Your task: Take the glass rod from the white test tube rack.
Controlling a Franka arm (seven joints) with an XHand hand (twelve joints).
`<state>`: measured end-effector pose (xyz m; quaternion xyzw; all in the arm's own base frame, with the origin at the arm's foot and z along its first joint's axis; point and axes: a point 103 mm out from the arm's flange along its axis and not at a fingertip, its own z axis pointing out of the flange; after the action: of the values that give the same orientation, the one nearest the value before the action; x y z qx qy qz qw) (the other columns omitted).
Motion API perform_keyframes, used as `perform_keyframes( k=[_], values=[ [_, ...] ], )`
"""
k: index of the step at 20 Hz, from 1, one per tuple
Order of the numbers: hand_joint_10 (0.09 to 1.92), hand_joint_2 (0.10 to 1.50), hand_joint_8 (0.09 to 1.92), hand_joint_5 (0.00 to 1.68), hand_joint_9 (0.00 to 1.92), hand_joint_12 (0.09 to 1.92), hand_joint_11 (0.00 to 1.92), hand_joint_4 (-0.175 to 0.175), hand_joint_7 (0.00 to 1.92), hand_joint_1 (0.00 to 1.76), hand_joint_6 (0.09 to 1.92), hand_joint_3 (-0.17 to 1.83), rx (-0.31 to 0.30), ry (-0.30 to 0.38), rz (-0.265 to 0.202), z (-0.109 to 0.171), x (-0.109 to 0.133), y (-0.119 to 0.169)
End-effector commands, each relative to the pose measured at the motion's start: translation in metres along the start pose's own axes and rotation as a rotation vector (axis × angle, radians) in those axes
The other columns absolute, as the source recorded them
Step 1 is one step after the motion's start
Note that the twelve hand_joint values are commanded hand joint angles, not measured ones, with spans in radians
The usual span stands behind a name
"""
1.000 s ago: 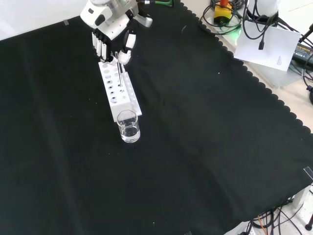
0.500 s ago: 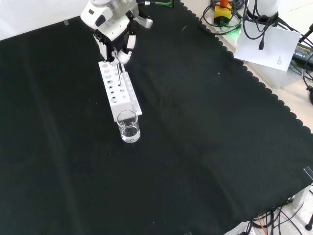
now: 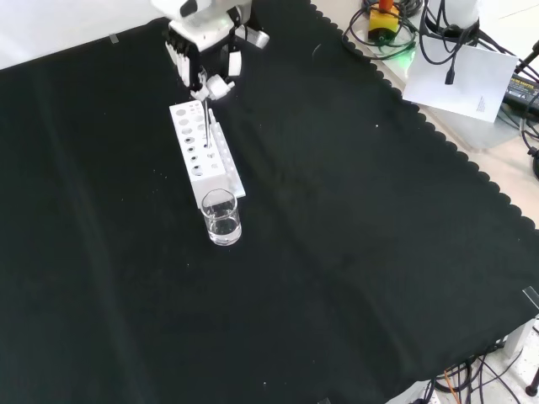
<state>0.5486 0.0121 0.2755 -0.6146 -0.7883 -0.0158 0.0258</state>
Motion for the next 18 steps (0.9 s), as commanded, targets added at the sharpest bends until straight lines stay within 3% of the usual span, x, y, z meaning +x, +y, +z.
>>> perform_keyframes(
  k=[1,9,18],
  values=[
    [0.11,0.39,0.63,1.31,1.87,0.45,1.7,-0.175,1.5,1.35,0.68,1.07,-0.04,0.014,-0.007,-0.033,0.009,0.0],
    [0.13,0.37,0.63,1.32,1.88,0.44,1.72,-0.175,1.51,1.35,0.67,1.09,0.028,-0.004,0.004,-0.067,0.009,-0.013],
    [0.15,0.37,0.62,1.34,1.88,0.42,1.74,-0.175,1.52,1.35,0.62,1.08,-0.038,-0.021,-0.021,-0.121,0.025,-0.022]
  ],
)
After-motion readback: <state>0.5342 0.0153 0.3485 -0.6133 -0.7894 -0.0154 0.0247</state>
